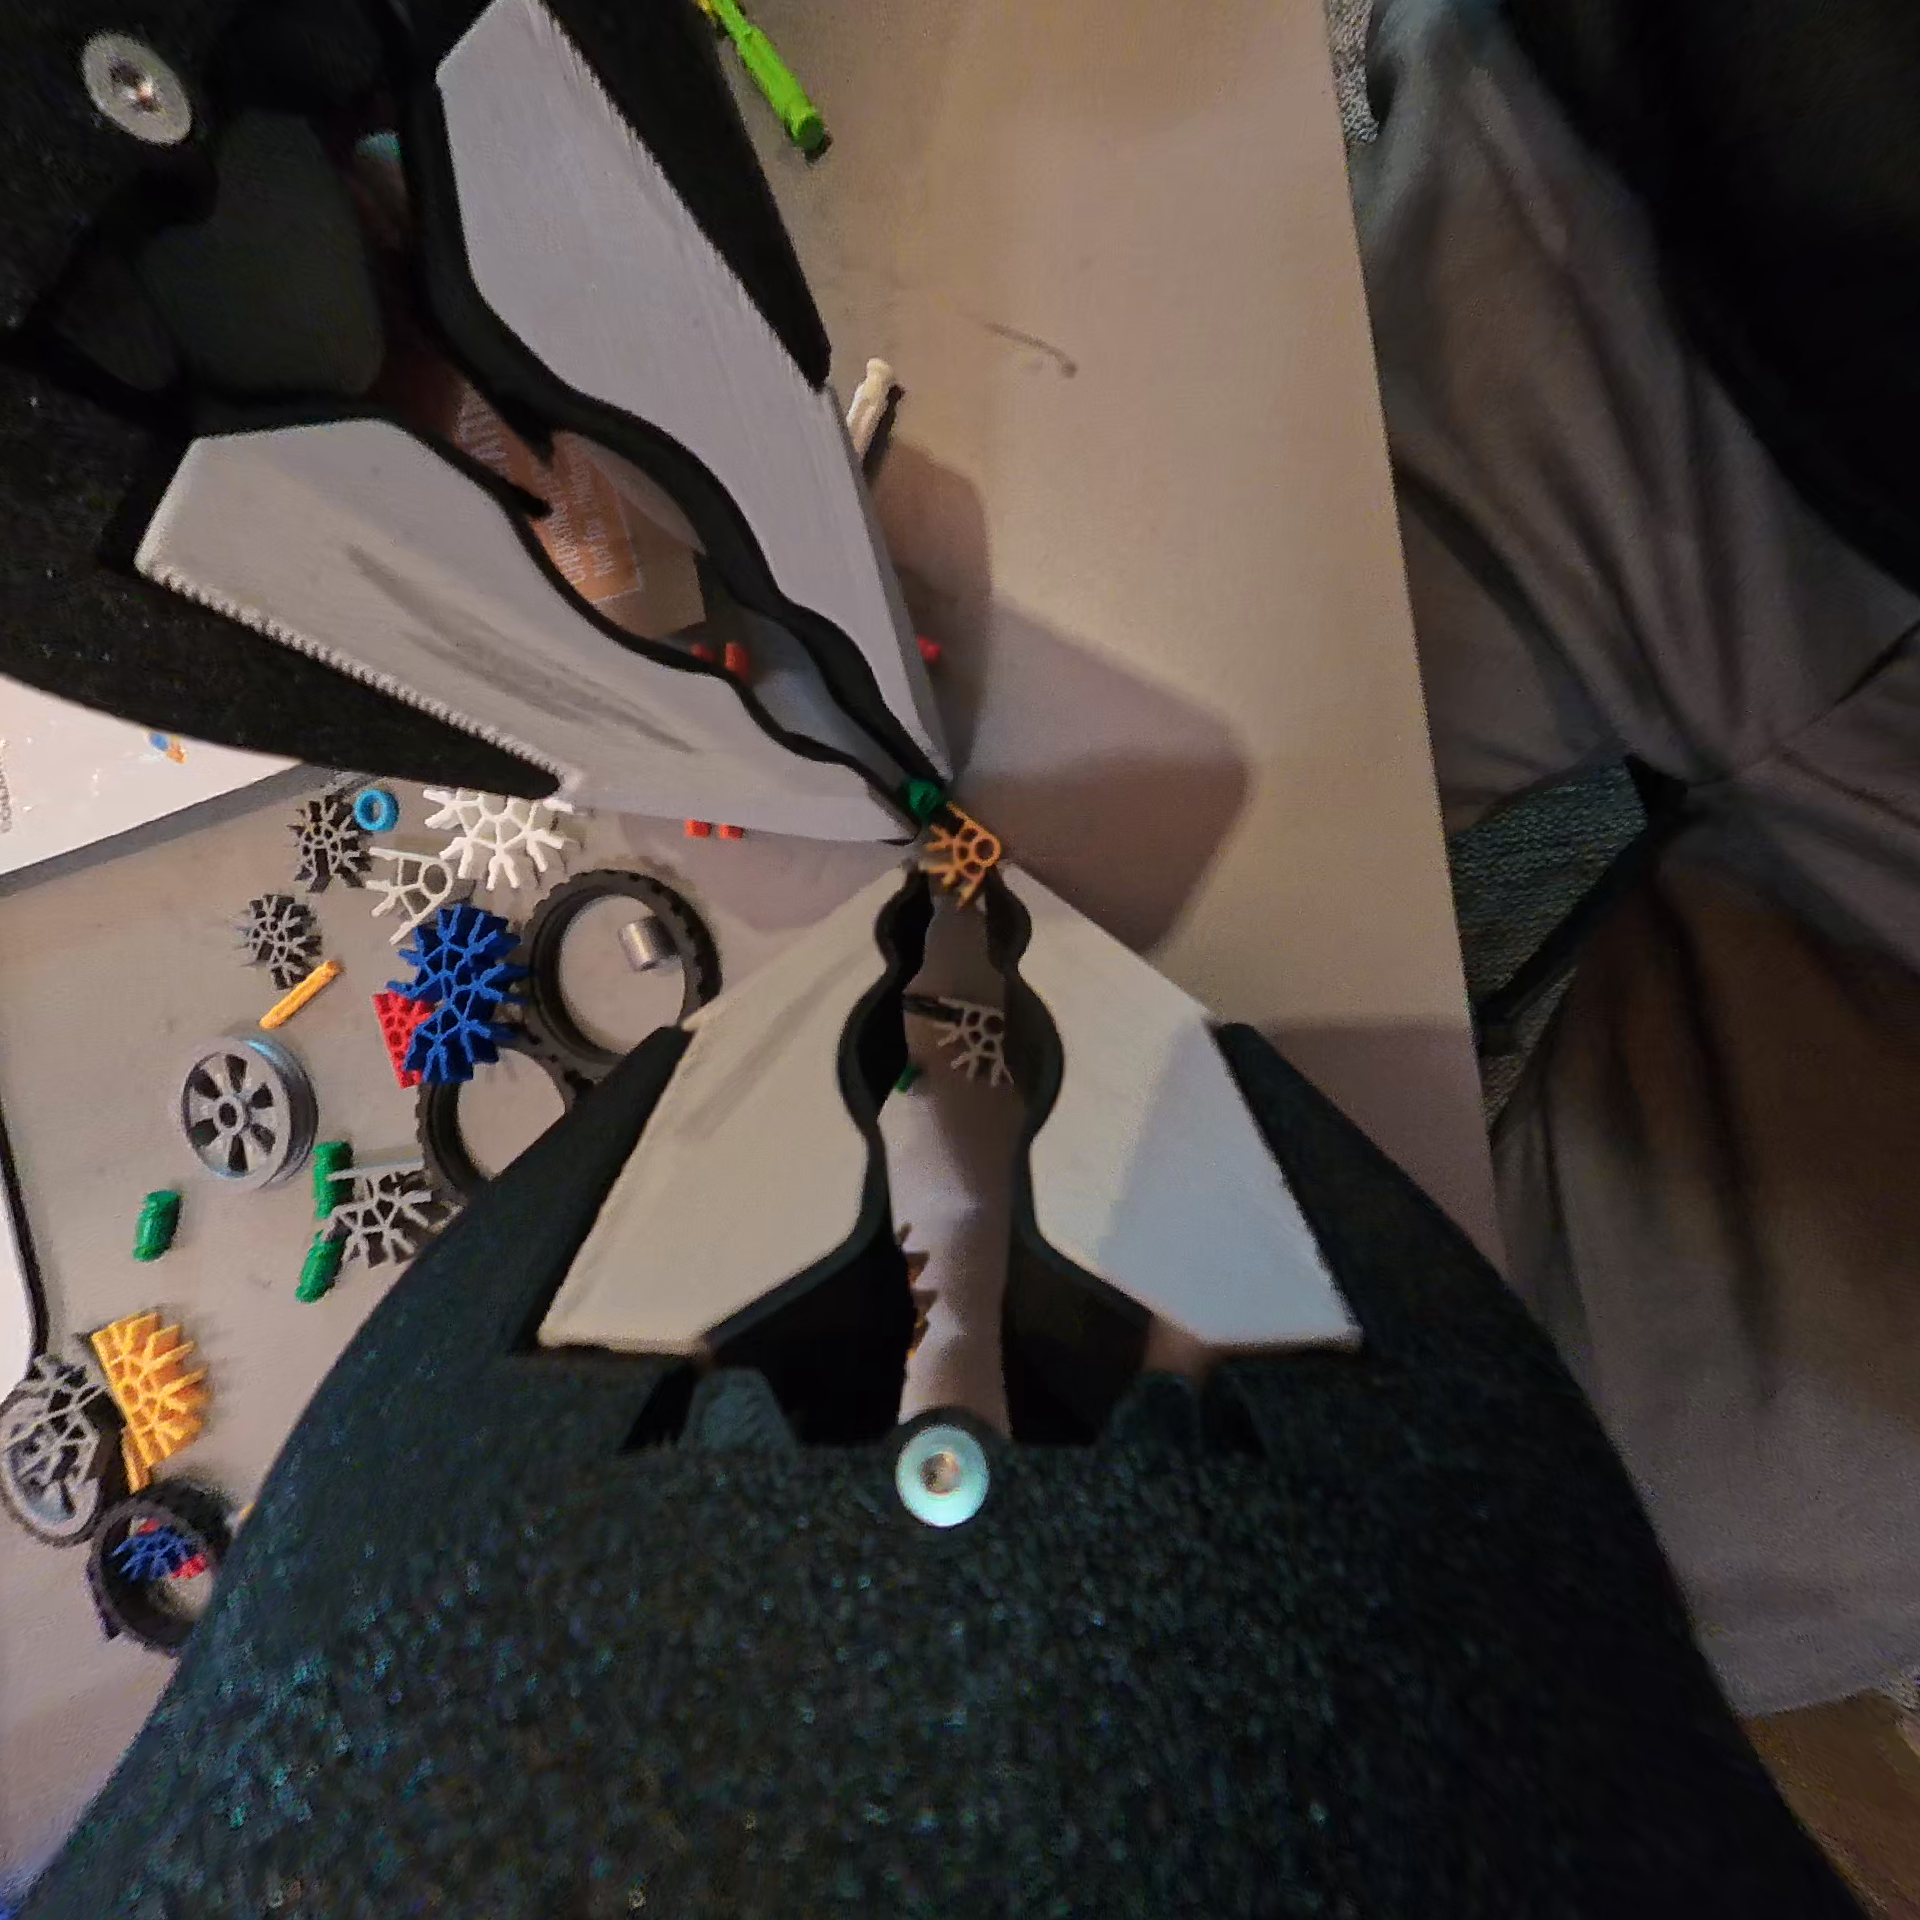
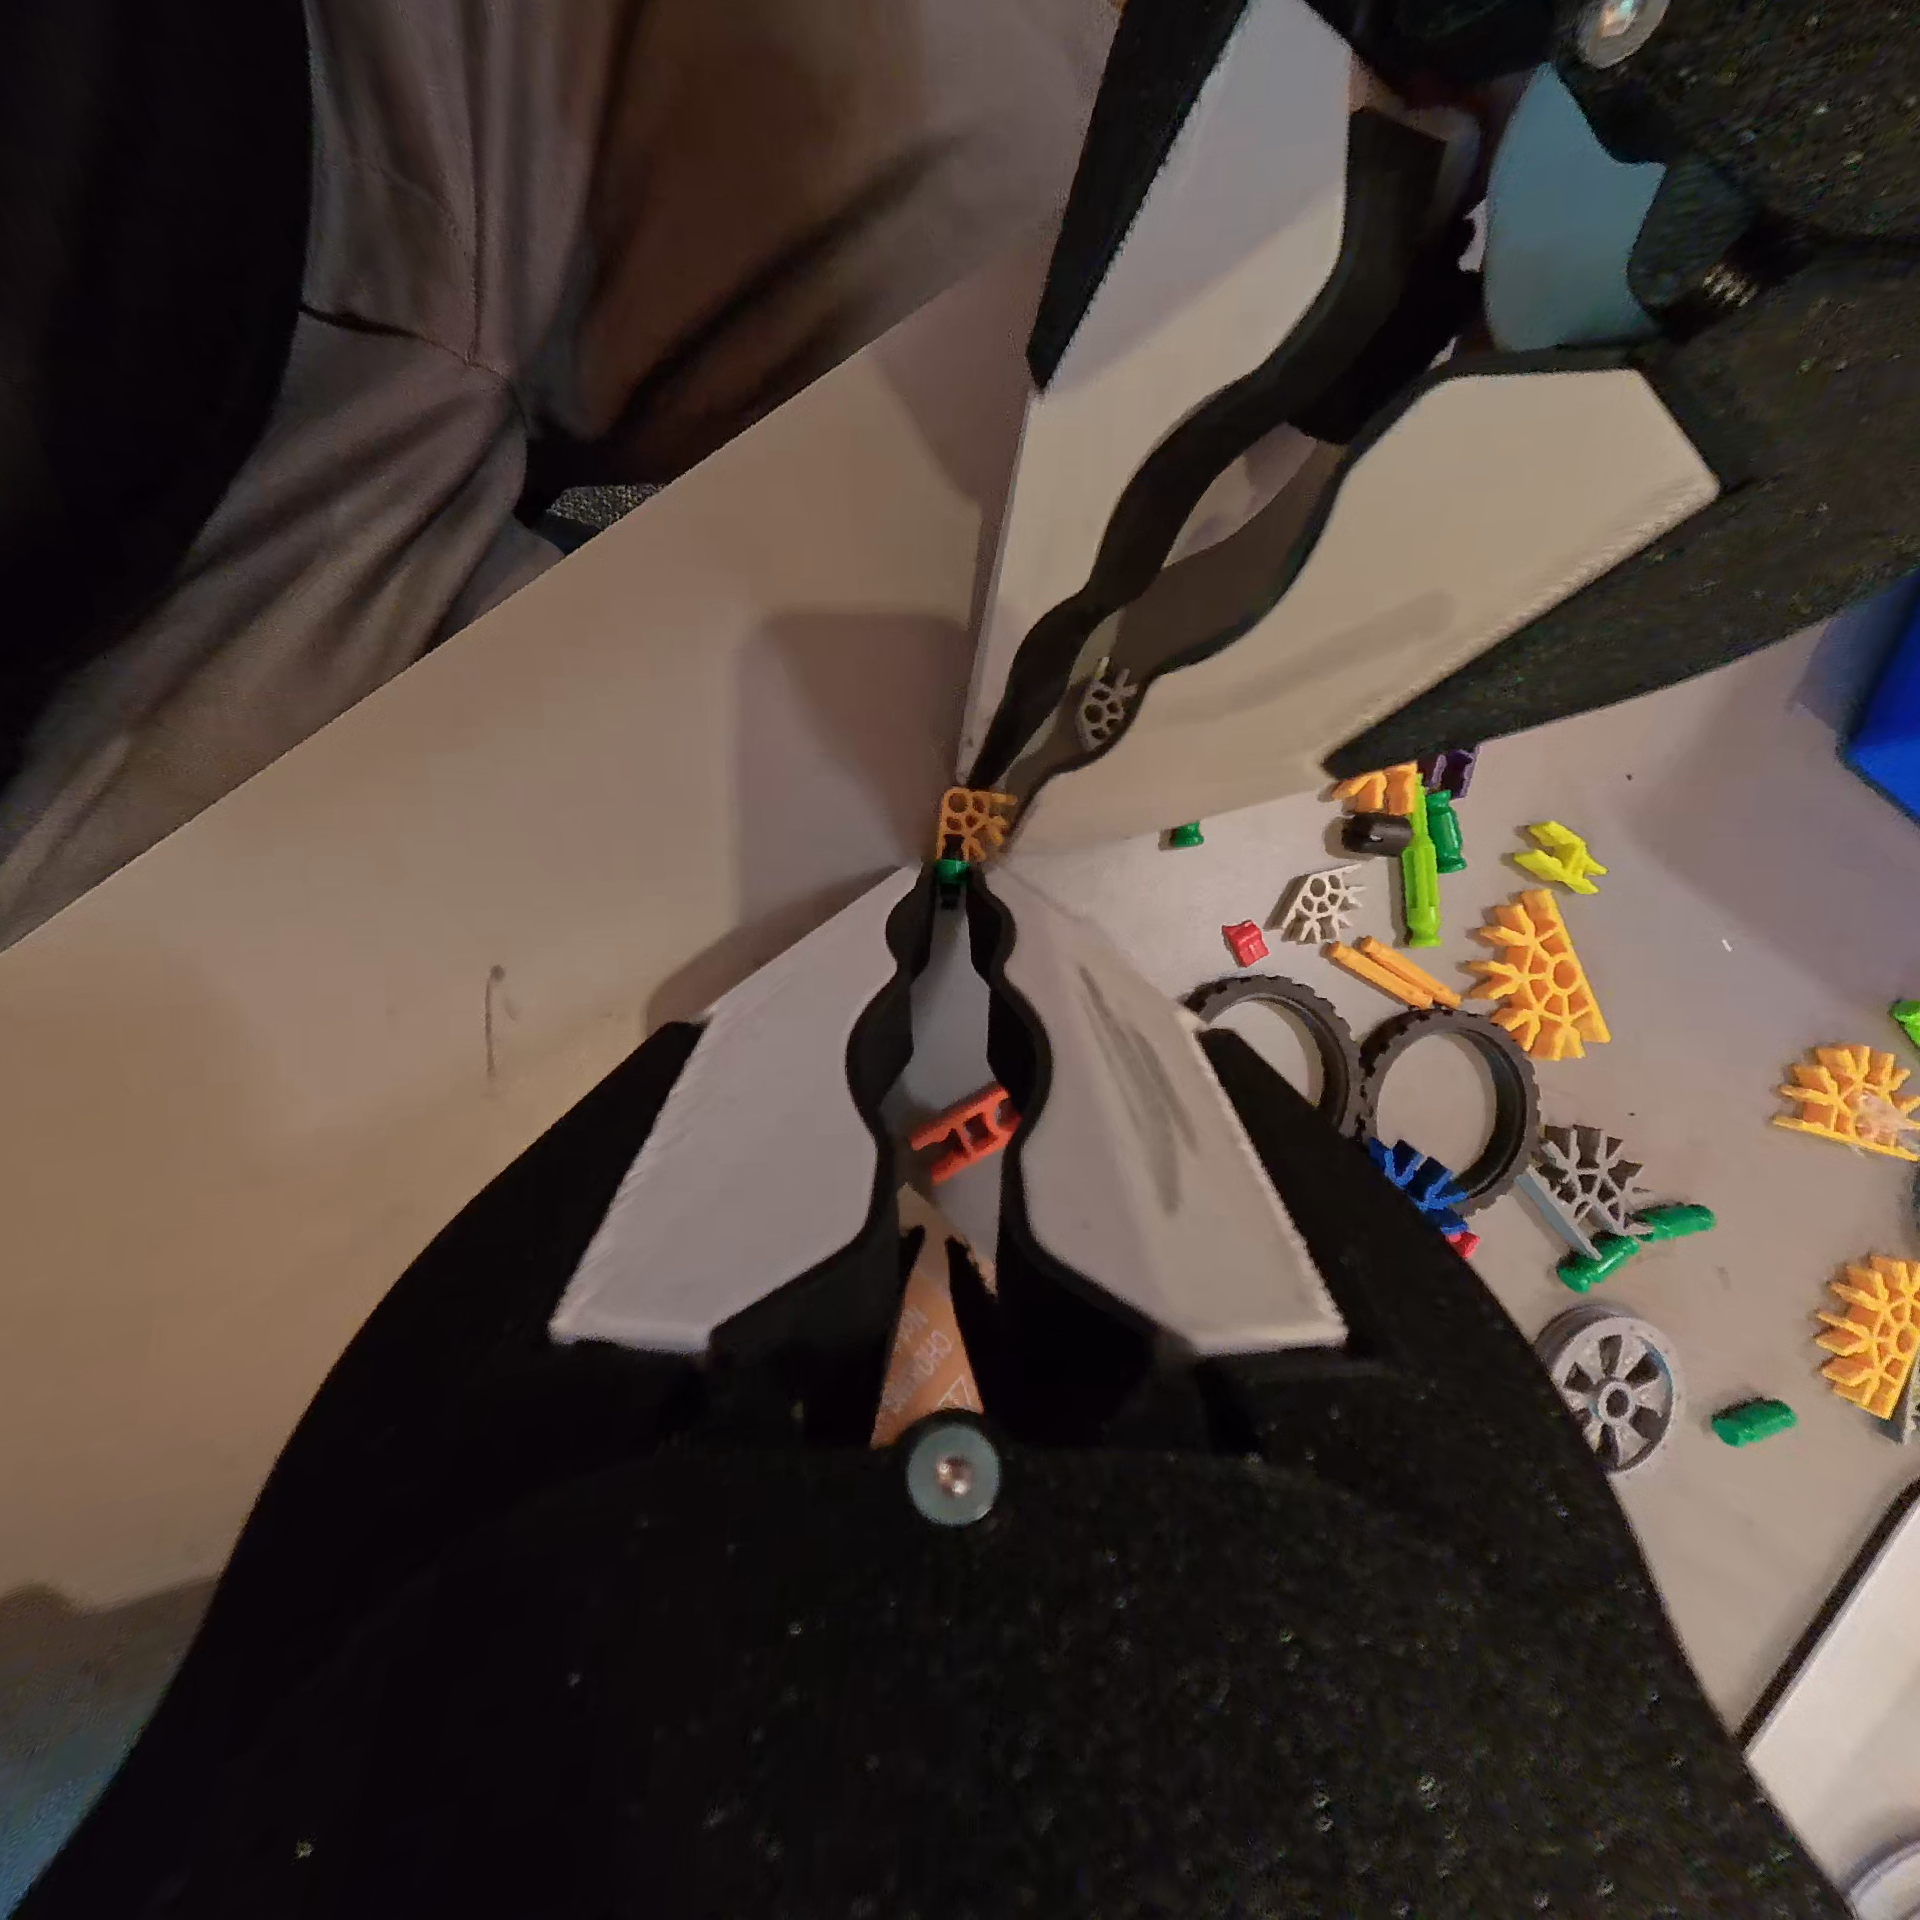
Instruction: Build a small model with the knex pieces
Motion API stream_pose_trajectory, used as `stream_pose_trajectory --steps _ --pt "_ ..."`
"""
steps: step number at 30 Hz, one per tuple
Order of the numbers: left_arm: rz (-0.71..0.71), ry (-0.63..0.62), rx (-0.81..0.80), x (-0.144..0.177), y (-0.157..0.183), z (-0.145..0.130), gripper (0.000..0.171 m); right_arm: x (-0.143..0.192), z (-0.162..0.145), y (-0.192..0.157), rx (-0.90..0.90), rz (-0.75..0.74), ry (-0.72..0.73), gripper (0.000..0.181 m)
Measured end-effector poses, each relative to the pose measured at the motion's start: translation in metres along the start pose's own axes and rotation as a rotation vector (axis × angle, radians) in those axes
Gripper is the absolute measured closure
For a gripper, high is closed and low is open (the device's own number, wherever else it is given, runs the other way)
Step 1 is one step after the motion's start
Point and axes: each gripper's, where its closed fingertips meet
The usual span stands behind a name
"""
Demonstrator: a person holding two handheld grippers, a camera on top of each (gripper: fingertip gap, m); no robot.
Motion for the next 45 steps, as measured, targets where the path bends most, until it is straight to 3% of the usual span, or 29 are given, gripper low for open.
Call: stream_pose_trajectory --steps 4,8,15,24,41,45 --pt "0.018 0.014 0.009 0.000 0.001 0.000 0.165 0.000 0.000 0.000 -0.005 0.001 -0.018 0.177" --pt "0.123 0.023 -0.003 0.001 -0.002 0.001 0.161 0.000 -0.001 0.000 -0.011 0.001 -0.031 0.176" --pt "0.203 0.073 0.015 0.004 0.006 0.016 0.171 0.000 0.000 0.000 -0.011 0.000 -0.044 0.177" --pt "0.192 0.015 0.084 -0.004 0.003 0.008 0.169 -0.001 0.000 0.000 -0.018 0.001 -0.047 0.176" --pt "0.275 -0.041 0.046 -0.006 0.003 0.008 0.168 -0.001 -0.001 -0.003 -0.060 0.027 -0.077 0.176" --pt "0.351 -0.122 -0.027 -0.006 0.003 0.007 0.169 -0.001 -0.001 -0.003 -0.075 0.036 -0.071 0.176"
Point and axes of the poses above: each gripper's, where its closed fingertips meet, x back along the fingers, z out of its top, y = z × x across the jaws, and after that the axes turned 8 degrees about x, right-handed
